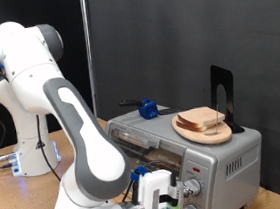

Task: Make a piece of toast with the oven

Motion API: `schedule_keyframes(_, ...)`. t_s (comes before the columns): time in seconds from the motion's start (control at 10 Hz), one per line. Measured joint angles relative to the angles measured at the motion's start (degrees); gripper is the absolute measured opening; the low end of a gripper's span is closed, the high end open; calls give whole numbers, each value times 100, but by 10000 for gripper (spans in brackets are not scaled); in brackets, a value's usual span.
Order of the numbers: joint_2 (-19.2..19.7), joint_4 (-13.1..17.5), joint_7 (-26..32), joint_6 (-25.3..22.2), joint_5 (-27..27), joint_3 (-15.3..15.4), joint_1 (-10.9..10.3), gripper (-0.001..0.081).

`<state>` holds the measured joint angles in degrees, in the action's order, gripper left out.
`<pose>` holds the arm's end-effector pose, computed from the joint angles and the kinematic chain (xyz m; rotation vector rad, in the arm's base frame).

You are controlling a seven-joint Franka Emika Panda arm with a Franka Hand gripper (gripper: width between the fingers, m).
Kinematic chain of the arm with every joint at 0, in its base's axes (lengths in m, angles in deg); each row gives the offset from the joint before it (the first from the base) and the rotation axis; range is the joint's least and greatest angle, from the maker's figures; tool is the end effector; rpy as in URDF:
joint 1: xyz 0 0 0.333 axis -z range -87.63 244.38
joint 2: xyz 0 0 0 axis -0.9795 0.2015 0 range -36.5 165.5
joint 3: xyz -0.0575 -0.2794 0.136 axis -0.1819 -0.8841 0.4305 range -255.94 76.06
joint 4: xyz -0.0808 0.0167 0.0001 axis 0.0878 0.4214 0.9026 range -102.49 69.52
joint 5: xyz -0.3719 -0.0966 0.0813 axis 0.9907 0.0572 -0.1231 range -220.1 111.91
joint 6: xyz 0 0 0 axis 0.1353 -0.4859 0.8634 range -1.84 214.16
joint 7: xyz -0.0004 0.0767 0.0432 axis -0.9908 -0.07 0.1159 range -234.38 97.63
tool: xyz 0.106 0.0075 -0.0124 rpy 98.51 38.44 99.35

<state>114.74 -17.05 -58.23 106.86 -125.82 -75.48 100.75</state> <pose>0.6683 -0.0429 0.1491 -1.6701 0.7439 0.3190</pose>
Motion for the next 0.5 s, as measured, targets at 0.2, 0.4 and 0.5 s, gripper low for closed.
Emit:
schedule_keyframes(0.2, 1, 14, -6, 51, -17, 0, 0, 808)
schedule_keyframes(0.4, 5, 43, -15, 86, -41, 4, -3, 808)
schedule_keyframes(0.5, 7, 92, -46, 86, -68, 22, -7, 780)
